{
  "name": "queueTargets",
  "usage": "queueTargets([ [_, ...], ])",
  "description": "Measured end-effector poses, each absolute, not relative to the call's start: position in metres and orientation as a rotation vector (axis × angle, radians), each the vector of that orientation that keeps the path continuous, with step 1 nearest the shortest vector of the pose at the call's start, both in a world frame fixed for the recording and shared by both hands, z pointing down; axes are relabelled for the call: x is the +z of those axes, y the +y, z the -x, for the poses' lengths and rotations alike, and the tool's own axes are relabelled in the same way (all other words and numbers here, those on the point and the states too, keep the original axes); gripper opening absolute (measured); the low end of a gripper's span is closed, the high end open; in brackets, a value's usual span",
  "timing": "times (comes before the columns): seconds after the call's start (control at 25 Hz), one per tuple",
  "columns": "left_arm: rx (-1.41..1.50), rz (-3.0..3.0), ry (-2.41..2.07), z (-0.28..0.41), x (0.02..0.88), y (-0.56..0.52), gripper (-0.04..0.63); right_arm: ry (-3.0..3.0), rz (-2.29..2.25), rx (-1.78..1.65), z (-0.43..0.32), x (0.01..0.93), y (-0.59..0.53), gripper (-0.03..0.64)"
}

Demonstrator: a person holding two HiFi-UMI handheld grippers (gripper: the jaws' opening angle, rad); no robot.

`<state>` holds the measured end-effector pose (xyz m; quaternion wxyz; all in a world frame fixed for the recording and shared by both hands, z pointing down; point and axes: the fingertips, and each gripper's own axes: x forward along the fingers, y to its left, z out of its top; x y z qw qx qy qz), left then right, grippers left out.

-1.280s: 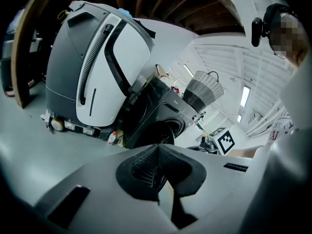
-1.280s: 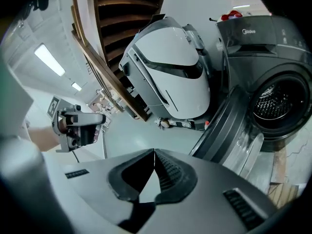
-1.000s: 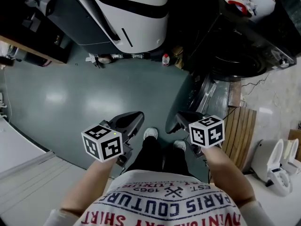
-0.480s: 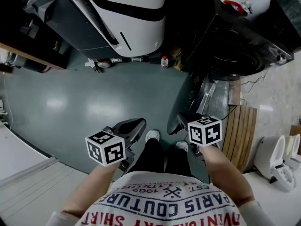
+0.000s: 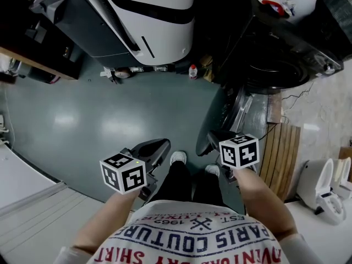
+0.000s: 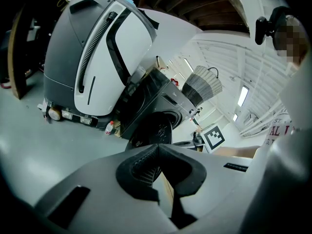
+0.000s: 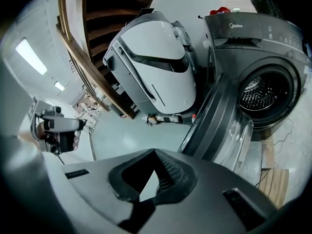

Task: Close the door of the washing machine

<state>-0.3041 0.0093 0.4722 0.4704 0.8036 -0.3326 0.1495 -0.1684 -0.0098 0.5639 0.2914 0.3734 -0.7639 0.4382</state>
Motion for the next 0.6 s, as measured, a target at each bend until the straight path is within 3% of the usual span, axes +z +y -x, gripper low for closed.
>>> queueTargets([
  [0.6, 0.377, -1.976, -0.813, 0.284, 0.469, 0.027, 0.028, -2.026, -0.996, 1.161, 0.155, 0.566, 0.002, 0.02],
])
